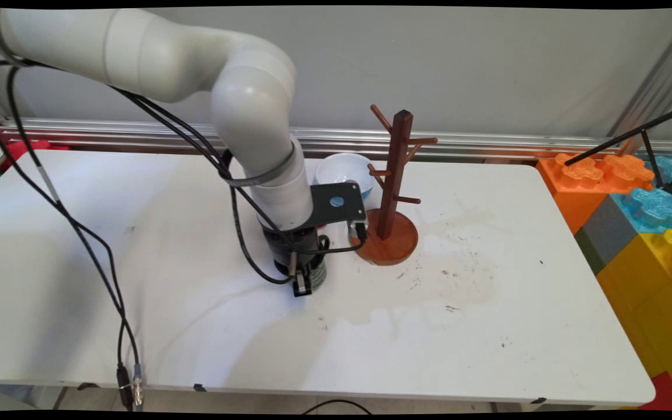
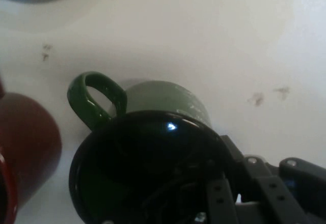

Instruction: Place the picked object on the table

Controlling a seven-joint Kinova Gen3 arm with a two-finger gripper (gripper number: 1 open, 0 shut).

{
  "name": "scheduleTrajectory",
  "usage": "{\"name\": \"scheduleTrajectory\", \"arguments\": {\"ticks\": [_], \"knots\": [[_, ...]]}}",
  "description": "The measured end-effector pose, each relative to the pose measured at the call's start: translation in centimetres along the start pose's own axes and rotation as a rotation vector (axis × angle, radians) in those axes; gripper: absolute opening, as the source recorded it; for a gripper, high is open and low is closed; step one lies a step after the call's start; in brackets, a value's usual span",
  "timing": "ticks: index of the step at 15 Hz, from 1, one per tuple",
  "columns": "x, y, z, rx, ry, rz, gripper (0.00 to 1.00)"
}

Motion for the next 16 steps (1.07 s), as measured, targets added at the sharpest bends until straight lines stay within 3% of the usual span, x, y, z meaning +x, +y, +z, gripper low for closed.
{"name": "scheduleTrajectory", "arguments": {"ticks": [7, 8, 13, 16], "knots": [[1.8, -0.6, 2.1, -0.037, 0.008, 0.008, 0.00], [2.0, -0.6, 2.2, -0.041, 0.011, 0.009, 1.00], [2.5, -1.1, 2.5, -0.046, 0.032, 0.022, 1.00], [2.4, -1.3, 1.3, -0.048, 0.071, 0.031, 1.00]]}}
